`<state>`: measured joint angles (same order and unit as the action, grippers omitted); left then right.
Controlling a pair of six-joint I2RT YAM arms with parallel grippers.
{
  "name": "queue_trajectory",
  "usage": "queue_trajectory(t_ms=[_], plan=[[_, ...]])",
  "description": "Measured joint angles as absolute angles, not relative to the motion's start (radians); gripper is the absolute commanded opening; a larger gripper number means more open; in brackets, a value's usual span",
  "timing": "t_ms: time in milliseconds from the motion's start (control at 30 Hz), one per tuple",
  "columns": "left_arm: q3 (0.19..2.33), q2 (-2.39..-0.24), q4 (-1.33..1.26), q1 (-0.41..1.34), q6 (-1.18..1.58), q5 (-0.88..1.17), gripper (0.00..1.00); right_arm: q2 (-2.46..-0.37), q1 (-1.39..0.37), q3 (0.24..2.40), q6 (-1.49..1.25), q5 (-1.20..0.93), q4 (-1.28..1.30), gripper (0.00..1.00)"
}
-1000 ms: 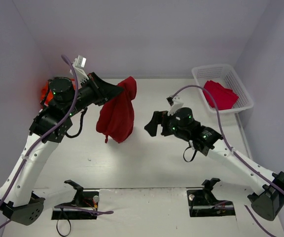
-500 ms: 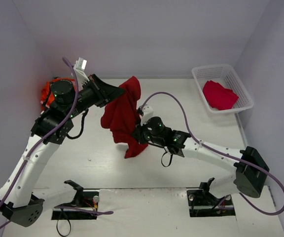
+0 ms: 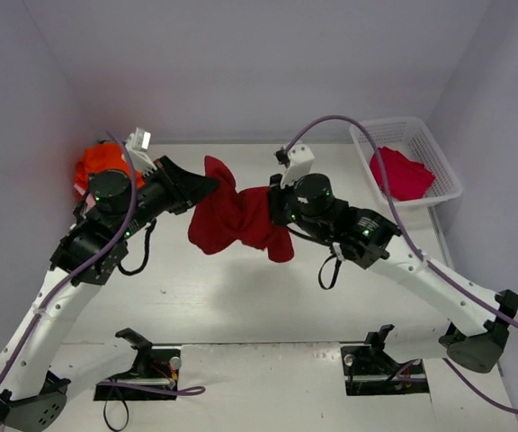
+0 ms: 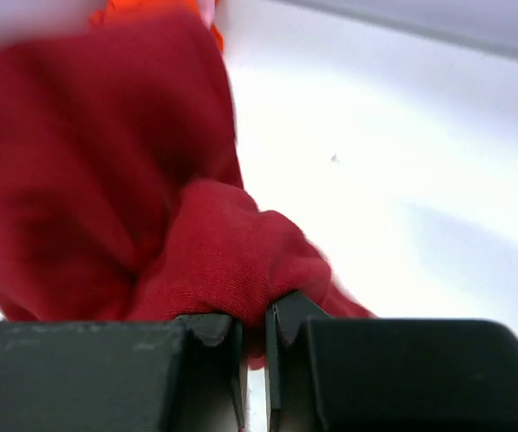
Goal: Fold and stack the t-shirts
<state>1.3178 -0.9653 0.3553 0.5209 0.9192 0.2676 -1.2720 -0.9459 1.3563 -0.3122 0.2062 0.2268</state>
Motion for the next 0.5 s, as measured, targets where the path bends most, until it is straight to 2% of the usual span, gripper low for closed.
queue_trajectory(t_ms=[67, 100, 200, 500], plan=[[1.272, -0.969, 0.337, 0.532, 0.923, 0.26, 0.43, -1.264, -0.946, 1.43, -0.304, 0.218, 0.274, 0.0], [1.248, -0.974, 0.33, 0.537, 0.926, 0.258, 0.62, -1.263, -0.944, 1.46, -0.3, 0.222, 0.296, 0.0], [1.168, -0.981, 0.317, 0.546, 0.937, 0.253, 0.76, -1.281, -0.941, 1.561, -0.281, 0.232, 0.367, 0.0], [1.1, -0.939, 0.288, 0.556, 0.972, 0.25, 0.79, -1.406, -0.856, 1.792, -0.223, 0.208, 0.467, 0.0]])
